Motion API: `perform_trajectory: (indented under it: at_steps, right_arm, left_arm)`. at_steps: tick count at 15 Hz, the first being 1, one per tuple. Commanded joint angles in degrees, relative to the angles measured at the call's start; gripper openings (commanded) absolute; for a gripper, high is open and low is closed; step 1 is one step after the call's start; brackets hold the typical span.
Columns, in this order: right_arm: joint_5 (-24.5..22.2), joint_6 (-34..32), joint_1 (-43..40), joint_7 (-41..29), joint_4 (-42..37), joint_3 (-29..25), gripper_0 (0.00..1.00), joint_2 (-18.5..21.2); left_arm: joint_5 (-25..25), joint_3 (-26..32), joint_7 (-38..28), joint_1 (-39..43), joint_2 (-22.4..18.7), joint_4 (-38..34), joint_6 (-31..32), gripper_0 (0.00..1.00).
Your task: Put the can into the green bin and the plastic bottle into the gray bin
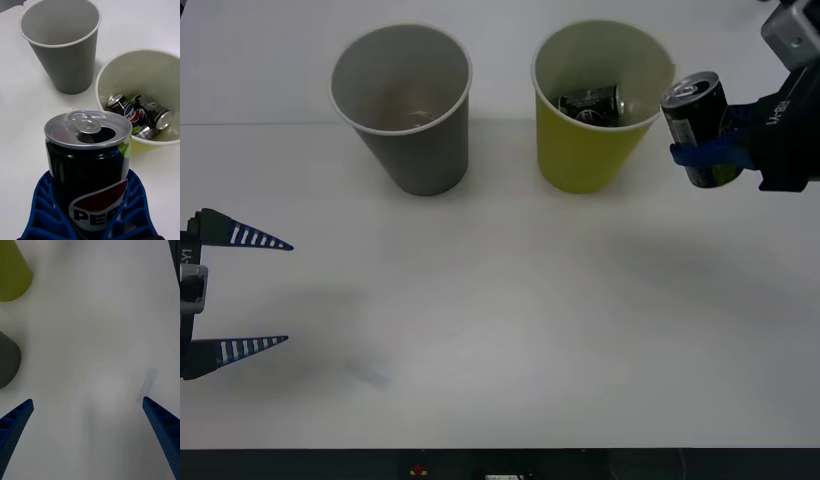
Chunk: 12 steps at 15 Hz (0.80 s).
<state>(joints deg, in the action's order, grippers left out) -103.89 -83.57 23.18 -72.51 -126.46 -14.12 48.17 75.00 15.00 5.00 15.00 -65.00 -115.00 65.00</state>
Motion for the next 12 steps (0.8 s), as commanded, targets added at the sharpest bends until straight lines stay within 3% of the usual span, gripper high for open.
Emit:
perform_trajectory:
  at_steps: [1, 5, 12]
  right_arm:
    - [-0.61, -0.02, 4.59, -0.09, 4.29, 1.55, 0.00, 0.00]
    - [-2.81, 0.07, 13.73, -0.09, 13.35, 5.85, 0.00, -0.53]
    - [-15.91, 0.16, 26.04, -0.09, 27.15, 10.86, 0.00, -8.53]
  left_arm:
    - [0.00, 0.00, 0.00, 0.00, 0.00, 0.00, 0.00, 1.00]
    - [0.00, 0.00, 0.00, 0.00, 0.00, 0.00, 0.00, 1.00]
    - [0.00, 0.00, 0.00, 0.00, 0.00, 0.00, 0.00, 1.00]
